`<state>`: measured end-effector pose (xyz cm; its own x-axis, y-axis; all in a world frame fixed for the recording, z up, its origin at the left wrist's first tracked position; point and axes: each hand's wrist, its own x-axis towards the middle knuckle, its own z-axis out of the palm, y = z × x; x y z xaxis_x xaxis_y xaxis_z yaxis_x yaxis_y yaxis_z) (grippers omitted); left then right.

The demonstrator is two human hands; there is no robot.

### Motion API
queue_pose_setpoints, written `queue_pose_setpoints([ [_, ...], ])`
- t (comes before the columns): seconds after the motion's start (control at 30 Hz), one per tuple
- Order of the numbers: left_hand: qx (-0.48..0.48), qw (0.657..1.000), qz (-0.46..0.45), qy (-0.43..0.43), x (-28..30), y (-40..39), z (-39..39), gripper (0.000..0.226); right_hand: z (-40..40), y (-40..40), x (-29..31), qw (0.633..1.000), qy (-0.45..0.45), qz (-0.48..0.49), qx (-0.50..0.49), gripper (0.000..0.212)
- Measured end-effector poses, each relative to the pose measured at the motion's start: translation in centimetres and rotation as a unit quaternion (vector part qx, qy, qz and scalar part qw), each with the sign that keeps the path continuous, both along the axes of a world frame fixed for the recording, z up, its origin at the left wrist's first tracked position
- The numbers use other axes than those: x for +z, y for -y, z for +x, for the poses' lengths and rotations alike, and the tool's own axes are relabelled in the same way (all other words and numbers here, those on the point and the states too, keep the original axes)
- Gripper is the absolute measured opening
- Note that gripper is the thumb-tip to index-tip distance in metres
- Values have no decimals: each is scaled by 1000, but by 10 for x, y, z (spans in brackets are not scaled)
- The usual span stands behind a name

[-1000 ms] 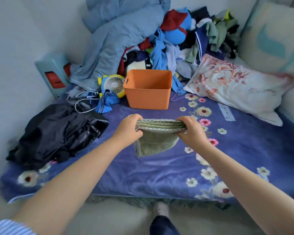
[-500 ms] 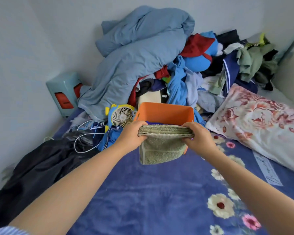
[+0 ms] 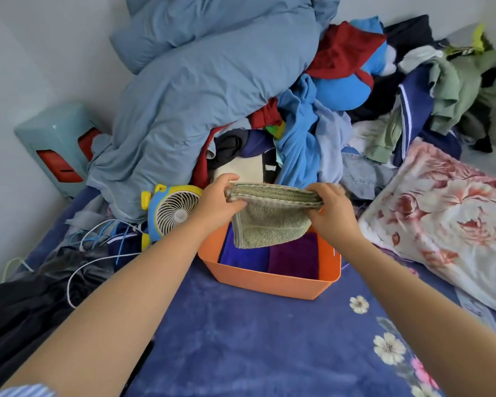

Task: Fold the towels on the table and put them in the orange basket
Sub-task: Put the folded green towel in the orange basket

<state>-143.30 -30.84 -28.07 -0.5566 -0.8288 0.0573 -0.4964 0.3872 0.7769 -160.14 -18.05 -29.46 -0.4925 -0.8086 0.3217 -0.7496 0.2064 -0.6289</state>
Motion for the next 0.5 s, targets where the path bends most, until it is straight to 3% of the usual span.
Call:
queue_pose_setpoints([
  [0.2,66,982,165,-58,-80,65,-29,49,-25,64,-71,994,87,60,11,38],
  [0.37,75,981,165,66,-168,96,-49,45,-33,106,-151,970,184,155,35,33],
  [0.5,95,973,113,178,-221,109,-62,36,-37,133,-201,919,305,248,38,31],
])
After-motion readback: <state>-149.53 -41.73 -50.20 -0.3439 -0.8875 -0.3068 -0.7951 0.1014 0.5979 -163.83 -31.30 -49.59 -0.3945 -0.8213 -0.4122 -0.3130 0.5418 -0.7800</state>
